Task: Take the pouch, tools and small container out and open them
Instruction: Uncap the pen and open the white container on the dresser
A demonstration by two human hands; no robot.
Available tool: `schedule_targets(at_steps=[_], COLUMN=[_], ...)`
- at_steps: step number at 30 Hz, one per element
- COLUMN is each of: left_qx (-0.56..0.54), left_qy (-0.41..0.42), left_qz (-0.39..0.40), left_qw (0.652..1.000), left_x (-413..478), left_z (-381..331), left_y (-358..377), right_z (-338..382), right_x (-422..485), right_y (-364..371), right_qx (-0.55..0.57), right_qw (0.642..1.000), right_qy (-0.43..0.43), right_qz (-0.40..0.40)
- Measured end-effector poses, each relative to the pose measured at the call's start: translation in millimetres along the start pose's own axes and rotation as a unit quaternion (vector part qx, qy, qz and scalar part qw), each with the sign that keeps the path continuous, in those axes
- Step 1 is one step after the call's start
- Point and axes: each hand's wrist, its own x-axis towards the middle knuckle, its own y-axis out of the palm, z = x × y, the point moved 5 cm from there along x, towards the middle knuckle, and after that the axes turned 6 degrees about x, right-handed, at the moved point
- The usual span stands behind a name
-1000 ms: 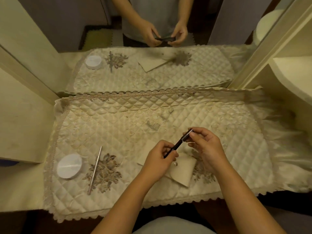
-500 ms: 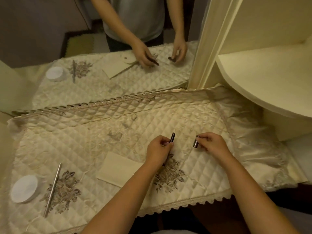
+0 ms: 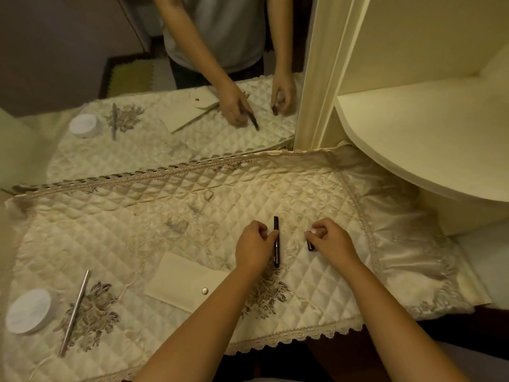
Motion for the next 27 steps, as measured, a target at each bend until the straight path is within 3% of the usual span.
schedule_targets(at_steps=[3, 6, 12, 18, 22, 27], left_qx=[-0.012, -0.004, -0.025, -0.001, 0.046, 0.139], left_qy=[0.015, 0.024, -0.082, -0.161, -0.171, -0.104], left_qz=[-0.036, -0.100, -0.216, -0.286, -0.258, -0.146], left_qw=[0.999, 0.995, 0.973, 0.945, 0.950, 0.974], left_x=[-17, -44, -103, -128, -115, -79], left_z=[11, 41, 141, 229, 274, 297], left_y=[-32, -77, -155, -215, -244, -256], right_z=[22, 46, 83, 111, 124, 135], right_x=[-16, -34, -64, -96, -123, -148], right_y=[7, 38, 129, 211, 267, 326], right_qx=[0.057, 0.112, 0.093, 0.092, 0.094, 0.100], right_qw=[0.997, 0.991, 0.974, 0.958, 0.956, 0.958], right_qy=[-0.042, -0.062, -0.064, -0.051, -0.022, 0.007], right_qz=[-0.015, 0.036, 0.196, 0.265, 0.277, 0.271])
